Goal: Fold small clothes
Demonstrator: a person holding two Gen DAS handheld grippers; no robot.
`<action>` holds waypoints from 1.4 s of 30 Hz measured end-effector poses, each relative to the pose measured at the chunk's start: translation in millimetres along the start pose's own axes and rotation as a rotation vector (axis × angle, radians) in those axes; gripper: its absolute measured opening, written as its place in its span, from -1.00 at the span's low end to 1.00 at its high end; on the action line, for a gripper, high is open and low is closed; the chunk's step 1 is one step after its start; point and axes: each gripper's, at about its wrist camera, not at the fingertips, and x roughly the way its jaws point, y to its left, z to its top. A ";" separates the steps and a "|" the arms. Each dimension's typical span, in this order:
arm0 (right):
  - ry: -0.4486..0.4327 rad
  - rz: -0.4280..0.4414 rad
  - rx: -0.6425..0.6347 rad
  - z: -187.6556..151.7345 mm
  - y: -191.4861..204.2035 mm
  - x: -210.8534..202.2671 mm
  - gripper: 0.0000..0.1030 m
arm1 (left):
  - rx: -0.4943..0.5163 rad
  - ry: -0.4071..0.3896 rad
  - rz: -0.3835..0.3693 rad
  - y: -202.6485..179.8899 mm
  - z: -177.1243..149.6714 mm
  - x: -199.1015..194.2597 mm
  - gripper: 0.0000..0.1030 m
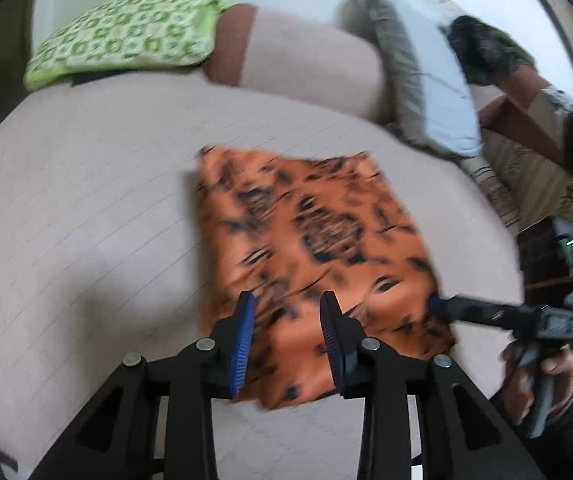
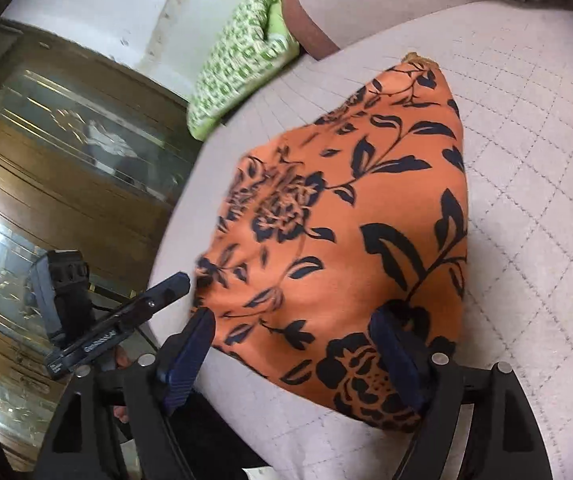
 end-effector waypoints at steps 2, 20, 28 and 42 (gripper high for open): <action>-0.005 0.008 0.003 1.9 -2.5 0.3 0.60 | 0.024 0.015 0.026 -3.4 6.1 15.3 -0.34; -0.077 0.012 0.221 37.1 -70.2 -18.6 0.62 | -0.298 0.027 -0.044 59.9 24.4 46.2 0.47; -0.004 0.004 0.229 66.2 -76.2 43.7 0.62 | -0.389 0.128 -0.127 80.3 19.2 91.7 0.47; -0.067 -0.151 -0.064 109.0 2.5 2.4 -0.27 | -0.140 -0.028 -0.050 -3.2 57.2 48.4 -0.50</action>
